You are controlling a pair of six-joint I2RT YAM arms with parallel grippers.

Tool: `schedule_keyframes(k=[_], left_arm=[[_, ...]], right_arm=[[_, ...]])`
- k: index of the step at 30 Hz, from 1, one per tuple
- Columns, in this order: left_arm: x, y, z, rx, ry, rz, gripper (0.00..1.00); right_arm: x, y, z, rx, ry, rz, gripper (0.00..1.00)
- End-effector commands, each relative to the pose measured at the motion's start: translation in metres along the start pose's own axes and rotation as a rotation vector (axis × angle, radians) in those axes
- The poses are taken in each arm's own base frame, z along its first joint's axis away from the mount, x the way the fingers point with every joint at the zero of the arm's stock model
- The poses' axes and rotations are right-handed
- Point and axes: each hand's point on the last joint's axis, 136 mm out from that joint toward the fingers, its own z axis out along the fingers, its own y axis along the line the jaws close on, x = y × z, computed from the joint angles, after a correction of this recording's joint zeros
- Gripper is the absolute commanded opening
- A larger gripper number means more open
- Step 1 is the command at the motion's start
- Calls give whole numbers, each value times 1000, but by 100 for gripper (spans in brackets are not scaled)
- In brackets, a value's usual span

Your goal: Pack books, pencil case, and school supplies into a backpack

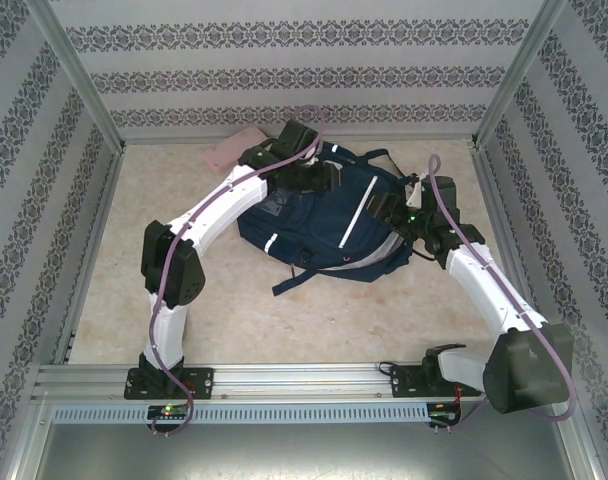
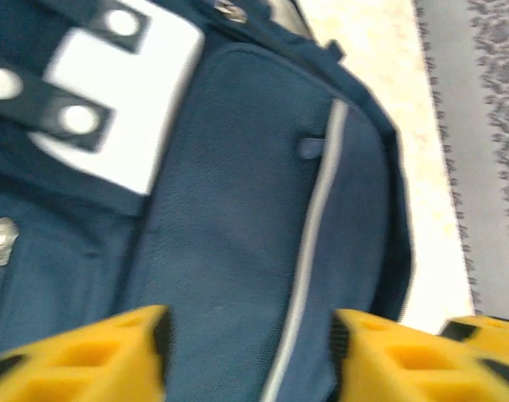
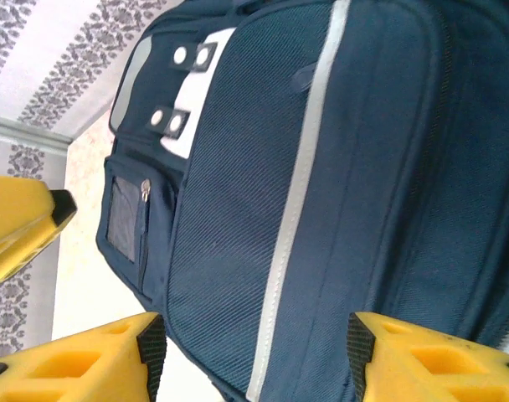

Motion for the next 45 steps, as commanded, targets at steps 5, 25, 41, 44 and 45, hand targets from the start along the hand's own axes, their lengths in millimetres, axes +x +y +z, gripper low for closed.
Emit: schedule_keyframes(k=[5,25,41,44,45], left_arm=[[-40,92,-54,-186,-134,-86,60],[-184,312,16,-104,-345,-482,52],[-167,401,69,-98,-333,-742,51],[-139,406,67,-170,-257,-771,49],[-128,407,64,-198,-239,-775,49]], right_arm=[[25,26,9,-48,72,-92,63],[26,82,16,43,-32,-173,98],[39,110,30,124,-24,-217,98],[37,115,34,115,-23,-228,98],[37,117,34,110,-21,-234,98]])
